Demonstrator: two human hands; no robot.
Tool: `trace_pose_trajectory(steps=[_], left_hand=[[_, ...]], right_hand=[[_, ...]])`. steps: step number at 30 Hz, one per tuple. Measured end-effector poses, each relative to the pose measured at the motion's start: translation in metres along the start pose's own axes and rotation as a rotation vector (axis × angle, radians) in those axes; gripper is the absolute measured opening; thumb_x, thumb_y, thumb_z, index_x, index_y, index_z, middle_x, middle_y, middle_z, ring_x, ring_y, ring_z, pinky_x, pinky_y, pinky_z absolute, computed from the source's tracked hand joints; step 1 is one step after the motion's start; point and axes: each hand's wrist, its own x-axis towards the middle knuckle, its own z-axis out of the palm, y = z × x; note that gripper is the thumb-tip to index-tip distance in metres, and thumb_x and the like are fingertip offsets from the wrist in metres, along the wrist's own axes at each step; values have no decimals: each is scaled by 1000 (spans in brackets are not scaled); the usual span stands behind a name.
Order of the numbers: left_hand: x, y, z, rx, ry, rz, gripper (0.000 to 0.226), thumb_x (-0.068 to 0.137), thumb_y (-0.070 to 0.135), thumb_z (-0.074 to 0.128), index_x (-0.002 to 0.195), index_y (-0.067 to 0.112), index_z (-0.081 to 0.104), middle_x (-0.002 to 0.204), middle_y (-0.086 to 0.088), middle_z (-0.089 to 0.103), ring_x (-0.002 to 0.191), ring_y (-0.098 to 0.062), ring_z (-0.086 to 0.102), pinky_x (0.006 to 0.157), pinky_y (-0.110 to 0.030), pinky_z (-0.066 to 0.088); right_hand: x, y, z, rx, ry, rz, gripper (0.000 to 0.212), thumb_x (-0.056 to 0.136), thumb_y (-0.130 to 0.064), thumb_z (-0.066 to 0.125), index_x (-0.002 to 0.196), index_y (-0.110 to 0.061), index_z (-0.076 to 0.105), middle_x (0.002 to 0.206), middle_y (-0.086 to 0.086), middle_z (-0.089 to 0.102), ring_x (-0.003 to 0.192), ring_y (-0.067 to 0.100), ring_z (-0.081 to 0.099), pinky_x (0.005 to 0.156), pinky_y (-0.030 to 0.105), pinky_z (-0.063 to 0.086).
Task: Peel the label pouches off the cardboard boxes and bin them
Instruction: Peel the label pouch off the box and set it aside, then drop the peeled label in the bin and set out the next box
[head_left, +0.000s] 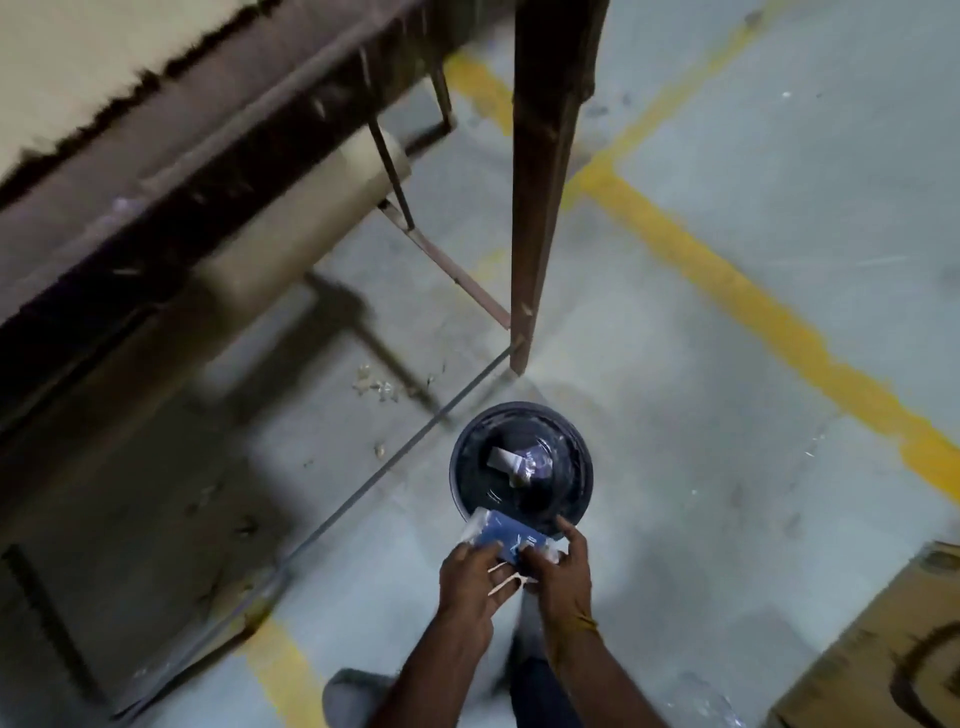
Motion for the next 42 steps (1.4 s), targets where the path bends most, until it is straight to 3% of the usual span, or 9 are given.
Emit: trace_pose_trajectory(steps=[3, 7, 12, 16, 20, 24, 31, 38, 42], left_hand=[[60, -4, 17, 11, 23, -22, 25, 99, -1, 51, 123, -2, 57, 100, -23, 67, 86, -35, 68, 68, -39, 56], [122, -11, 30, 84, 26, -60, 27, 99, 2, 53, 125, 0, 56, 102, -23, 70, 88, -35, 68, 66, -38, 57], [148, -31, 20, 183, 121, -70, 35, 98, 5, 54, 133, 6, 53, 89, -16, 62, 85, -33, 62, 77, -40, 48], [129, -39, 9, 200, 105, -32, 30, 99, 6, 55, 129, 9, 55, 105, -20, 64, 94, -35, 62, 85, -42, 47], [105, -32, 5, 258, 70, 47, 20, 98, 5, 56, 117, 8, 61, 100, -16, 67, 92, -34, 63, 79, -37, 51], [71, -14, -5, 292, 29, 135, 14, 99, 6, 56, 109, 11, 64, 103, -15, 71, 94, -32, 68, 83, -41, 55], [-17, 16, -72, 223, 1, 247, 15, 97, 5, 57, 109, 10, 65, 94, -14, 68, 82, -28, 65, 72, -35, 54], [-141, 25, -212, 104, 37, 340, 14, 94, 8, 58, 104, 13, 66, 89, -11, 68, 71, -25, 64, 64, -29, 51], [-213, 13, -308, -25, 101, 388, 12, 94, 9, 58, 98, 17, 66, 86, -8, 68, 65, -22, 63, 64, -29, 51]], right_hand=[[58, 15, 9, -20, 22, -13, 59, 85, 7, 68, 134, -19, 48, 120, 15, 60, 92, 35, 65, 63, 34, 54], [124, 34, 18, -168, 63, 3, 65, 80, -3, 76, 133, -25, 46, 121, 2, 59, 106, 29, 61, 97, 47, 52], [149, 52, 5, -386, 114, 94, 45, 75, -7, 76, 117, -13, 60, 110, 8, 69, 96, 26, 63, 82, 26, 44], [127, 49, 6, -494, 82, 48, 42, 82, -10, 73, 122, -13, 63, 115, 10, 69, 108, 28, 63, 91, 27, 44], [102, 41, 10, -504, 66, -42, 25, 85, -10, 70, 109, -15, 65, 103, 6, 71, 93, 23, 64, 82, 24, 46], [61, 19, 20, -476, 19, -127, 18, 87, -6, 67, 103, -15, 64, 86, 0, 66, 75, 13, 60, 67, 15, 43], [-48, 4, 51, -533, -41, -256, 19, 89, -5, 63, 107, -11, 66, 95, -1, 64, 90, 17, 58, 82, 19, 40], [-205, 38, 104, -704, -146, -342, 13, 87, -15, 65, 93, -27, 64, 90, 8, 71, 85, 31, 69, 86, 38, 55], [-314, 71, 132, -754, -243, -368, 13, 89, -15, 64, 91, -28, 64, 93, 6, 71, 87, 31, 69, 84, 37, 56]])
